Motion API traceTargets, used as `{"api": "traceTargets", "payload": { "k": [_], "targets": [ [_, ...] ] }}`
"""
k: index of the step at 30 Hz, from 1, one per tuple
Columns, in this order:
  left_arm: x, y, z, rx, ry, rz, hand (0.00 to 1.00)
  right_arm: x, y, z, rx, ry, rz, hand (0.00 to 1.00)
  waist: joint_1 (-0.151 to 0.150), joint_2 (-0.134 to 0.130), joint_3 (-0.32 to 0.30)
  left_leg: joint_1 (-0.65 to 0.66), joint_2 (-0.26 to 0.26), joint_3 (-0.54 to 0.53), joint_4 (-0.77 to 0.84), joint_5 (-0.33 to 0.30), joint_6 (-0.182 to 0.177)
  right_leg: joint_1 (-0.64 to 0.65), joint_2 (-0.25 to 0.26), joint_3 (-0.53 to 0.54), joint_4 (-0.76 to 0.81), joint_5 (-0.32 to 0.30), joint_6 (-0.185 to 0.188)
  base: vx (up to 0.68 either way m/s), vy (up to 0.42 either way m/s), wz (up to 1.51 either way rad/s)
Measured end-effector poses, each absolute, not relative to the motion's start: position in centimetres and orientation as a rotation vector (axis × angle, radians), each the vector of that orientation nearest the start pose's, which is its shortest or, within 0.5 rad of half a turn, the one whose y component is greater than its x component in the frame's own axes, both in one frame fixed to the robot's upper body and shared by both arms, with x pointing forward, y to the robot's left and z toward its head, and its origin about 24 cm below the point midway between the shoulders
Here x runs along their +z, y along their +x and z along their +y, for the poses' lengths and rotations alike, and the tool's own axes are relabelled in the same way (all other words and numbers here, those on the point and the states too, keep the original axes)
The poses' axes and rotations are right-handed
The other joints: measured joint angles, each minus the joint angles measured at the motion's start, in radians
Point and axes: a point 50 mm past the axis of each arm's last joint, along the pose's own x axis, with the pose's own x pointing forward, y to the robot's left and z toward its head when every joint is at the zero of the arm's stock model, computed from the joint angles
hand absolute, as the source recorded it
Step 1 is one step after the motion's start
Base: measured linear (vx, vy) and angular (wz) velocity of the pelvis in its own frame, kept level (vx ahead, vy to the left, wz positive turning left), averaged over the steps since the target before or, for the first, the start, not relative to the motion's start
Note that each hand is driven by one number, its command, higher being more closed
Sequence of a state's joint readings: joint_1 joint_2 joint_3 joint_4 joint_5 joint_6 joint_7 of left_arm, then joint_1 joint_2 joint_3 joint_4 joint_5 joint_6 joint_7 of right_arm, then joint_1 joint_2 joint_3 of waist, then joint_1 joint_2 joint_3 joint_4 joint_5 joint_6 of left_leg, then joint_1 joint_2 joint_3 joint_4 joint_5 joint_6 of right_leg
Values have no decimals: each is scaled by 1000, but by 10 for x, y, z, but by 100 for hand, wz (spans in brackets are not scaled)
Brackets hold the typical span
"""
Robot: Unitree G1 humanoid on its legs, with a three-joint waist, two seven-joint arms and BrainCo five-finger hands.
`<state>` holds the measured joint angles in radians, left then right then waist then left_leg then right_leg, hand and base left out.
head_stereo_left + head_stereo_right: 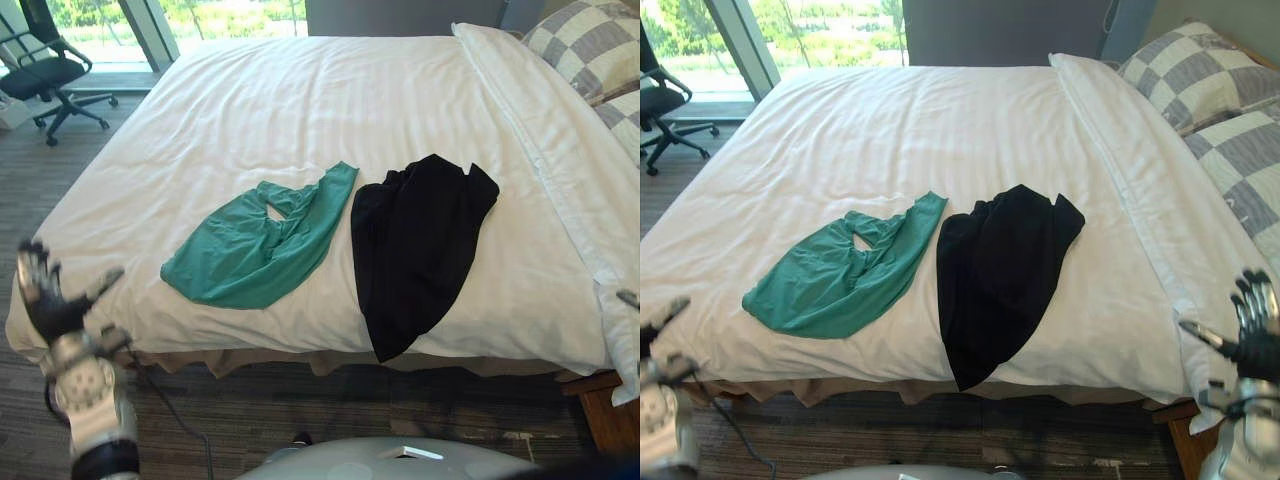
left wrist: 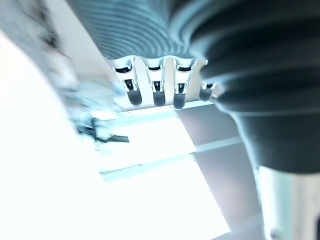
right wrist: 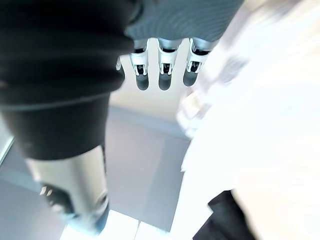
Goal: Tidy the bed and pick cloth on bed and put in laundry
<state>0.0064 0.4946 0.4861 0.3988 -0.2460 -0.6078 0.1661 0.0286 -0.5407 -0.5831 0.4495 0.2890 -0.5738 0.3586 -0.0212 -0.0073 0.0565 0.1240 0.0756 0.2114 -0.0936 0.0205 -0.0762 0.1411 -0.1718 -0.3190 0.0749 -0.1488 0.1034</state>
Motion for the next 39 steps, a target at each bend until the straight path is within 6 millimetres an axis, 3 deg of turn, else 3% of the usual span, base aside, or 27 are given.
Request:
{"api": "traceTargets", "payload": {
  "k": [2, 4, 6, 8, 9, 12, 14, 15, 16, 17, 18, 19, 23, 29, 35, 39],
  "targets": [
    [120, 216, 365, 568, 227, -508, 0, 103, 214, -363, -205, -397, -314, 0, -2, -2, 0, 7, -1, -3, 12, 0, 0, 20, -2, 1, 3, 2, -3, 127, -12, 20],
    [123, 226, 362, 484, 154, -493, 0, 101, 228, -348, -140, -417, -300, 0, -3, -1, 1, 20, 2, -2, 30, 0, 0, 36, -4, 6, 21, 3, -4, 135, -20, 12],
    [105, 226, 362, 482, 256, -370, 0, 93, 237, -330, -60, -483, -249, 0, -1, 14, 8, 31, 31, 3, 71, -1, -1, 8, 0, 39, 113, 5, -8, 106, -50, -8],
    [103, 229, 357, 482, 360, -349, 0, 85, 243, -316, -7, -507, -217, 0, 2, 41, 15, 32, 72, 5, 89, -3, -4, -33, 35, 83, 120, -23, -10, 65, -81, -28],
    [111, 238, 357, 487, 440, -353, 0, 86, 252, -299, 35, -526, -233, 0, 1, -2, 14, 32, 62, 30, 103, -15, -20, -43, 40, 106, 31, 37, -27, 46, -90, -33],
    [101, 263, 333, 412, 573, -252, 0, 91, 267, -260, 99, -544, -290, 0, -24, 28, 32, 30, 100, 59, 128, -44, -41, -31, 75, 132, 3, 38, -42, 65, -105, -39],
    [87, 273, 320, 349, 590, -163, 0, 83, 269, -246, 126, -547, -255, 0, -41, 34, 39, 30, 102, 63, 160, -43, -40, -30, 73, 158, 5, 40, -46, 37, -69, -44],
    [77, 277, 316, 335, 583, -98, 0, 76, 270, -241, 124, -536, -223, 0, -44, 23, 46, 3, 95, 74, 223, -67, -45, -28, 53, 171, 14, 47, -54, 15, -48, -59],
    [68, 279, 315, 325, 595, -38, 0, 72, 271, -239, 114, -524, -201, 0, -45, 19, 47, 0, 68, 63, 188, -96, -46, -27, 41, 187, 22, 48, -52, -2, -12, -47],
    [65, 280, 315, 325, 587, -15, 0, 71, 271, -240, 112, -525, -190, 0, -47, 27, 46, -2, 58, 53, 143, -73, -38, -27, 41, 193, 23, 50, -50, -23, 8, -36],
    [60, 281, 313, 321, 576, 13, 0, 70, 272, -242, 106, -531, -175, 0, -48, 52, 45, -6, 56, 53, 93, 4, -25, -26, 57, 194, 26, 51, -46, 17, 47, -15],
    [60, 284, 314, 327, 575, 36, 0, 64, 271, -240, 104, -517, -142, 0, -48, 49, 43, -1, 62, 78, 97, -14, -18, -25, 61, 197, 28, 53, -37, 29, 43, -8],
    [64, 293, 311, 314, 607, 61, 0, 70, 279, -232, 129, -519, -151, 0, -42, 30, 45, -39, 46, 77, 90, -13, -18, -69, 50, 203, 30, 59, -31, -29, 49, 3],
    [100, 325, 313, 332, 633, 93, 0, 118, 309, -216, 137, -505, -308, 0, -33, 30, 141, -181, 42, 84, 92, 21, 4, -220, 54, 241, 27, 60, -31, -149, -2, -8],
    [76, 320, 320, 289, 644, 284, 0, 130, 302, -215, 131, -453, -371, 0, -46, 39, 191, -185, 62, 129, 59, 51, 2, -282, 79, 281, 58, 78, -37, -95, -29, -24],
    [61, 321, 307, 263, 641, 330, 0, 145, 294, -212, 142, -431, -457, 0, -45, 39, 219, -224, 64, 165, 62, 58, 2, -357, 80, 308, 110, 75, -38, -53, -5, -16]
  ]
}}
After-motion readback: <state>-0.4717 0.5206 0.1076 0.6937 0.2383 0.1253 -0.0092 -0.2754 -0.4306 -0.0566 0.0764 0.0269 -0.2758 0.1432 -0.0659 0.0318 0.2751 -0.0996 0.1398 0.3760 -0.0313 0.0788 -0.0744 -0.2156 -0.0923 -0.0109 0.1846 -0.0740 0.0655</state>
